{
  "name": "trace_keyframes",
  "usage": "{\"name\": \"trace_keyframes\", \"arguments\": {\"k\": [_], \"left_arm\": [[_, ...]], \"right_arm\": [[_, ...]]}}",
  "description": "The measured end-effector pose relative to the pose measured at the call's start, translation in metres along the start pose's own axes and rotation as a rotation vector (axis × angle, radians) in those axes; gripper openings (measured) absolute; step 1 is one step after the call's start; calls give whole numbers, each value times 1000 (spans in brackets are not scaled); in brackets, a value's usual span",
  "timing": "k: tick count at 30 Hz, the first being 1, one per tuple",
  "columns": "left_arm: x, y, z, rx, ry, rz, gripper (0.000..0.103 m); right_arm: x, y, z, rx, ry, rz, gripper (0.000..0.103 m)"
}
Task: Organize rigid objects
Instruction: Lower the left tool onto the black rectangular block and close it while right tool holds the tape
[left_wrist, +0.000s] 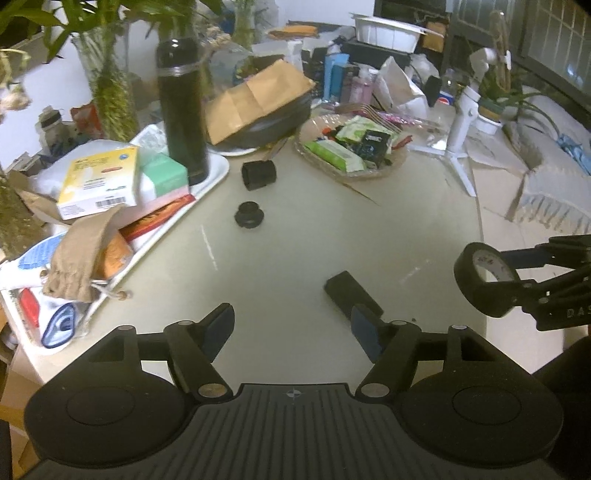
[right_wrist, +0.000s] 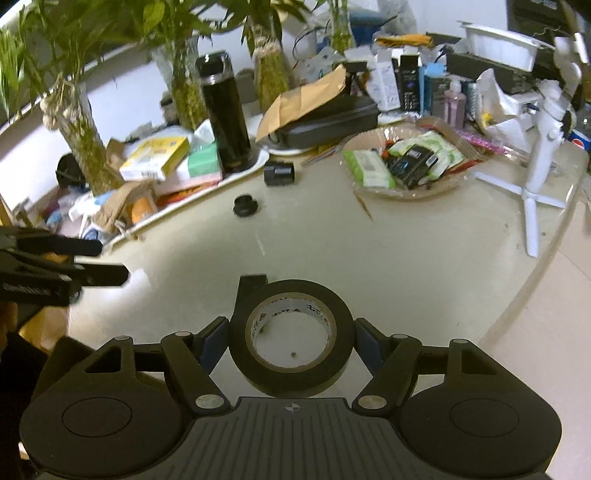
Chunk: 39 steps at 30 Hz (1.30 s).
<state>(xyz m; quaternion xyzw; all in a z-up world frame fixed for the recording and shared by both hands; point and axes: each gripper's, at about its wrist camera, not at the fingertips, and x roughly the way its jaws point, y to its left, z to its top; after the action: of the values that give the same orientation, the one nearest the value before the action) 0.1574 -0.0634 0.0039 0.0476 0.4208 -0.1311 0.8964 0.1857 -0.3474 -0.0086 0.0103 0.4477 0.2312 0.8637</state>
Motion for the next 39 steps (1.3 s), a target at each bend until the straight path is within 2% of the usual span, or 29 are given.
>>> {"name": "trace_keyframes", "arguments": {"k": [12, 33, 35, 37, 39], "left_arm": [[37, -22, 16, 10, 100, 3, 69], [133, -49, 28, -35, 254, 30, 68], [137, -51, 27, -35, 262, 33, 66], [140, -53, 26, -25, 267, 31, 51], [140, -56, 25, 4, 269, 65, 39]], "right_arm": [[-15, 0, -6, 9, 5, -19, 75], [-27, -7, -17, 51, -17, 11, 75], [-27, -8, -17, 53, -16, 13, 75], [-26, -7, -17, 49, -14, 15, 75], [-26, -6, -16, 45, -15, 16, 75]]}}
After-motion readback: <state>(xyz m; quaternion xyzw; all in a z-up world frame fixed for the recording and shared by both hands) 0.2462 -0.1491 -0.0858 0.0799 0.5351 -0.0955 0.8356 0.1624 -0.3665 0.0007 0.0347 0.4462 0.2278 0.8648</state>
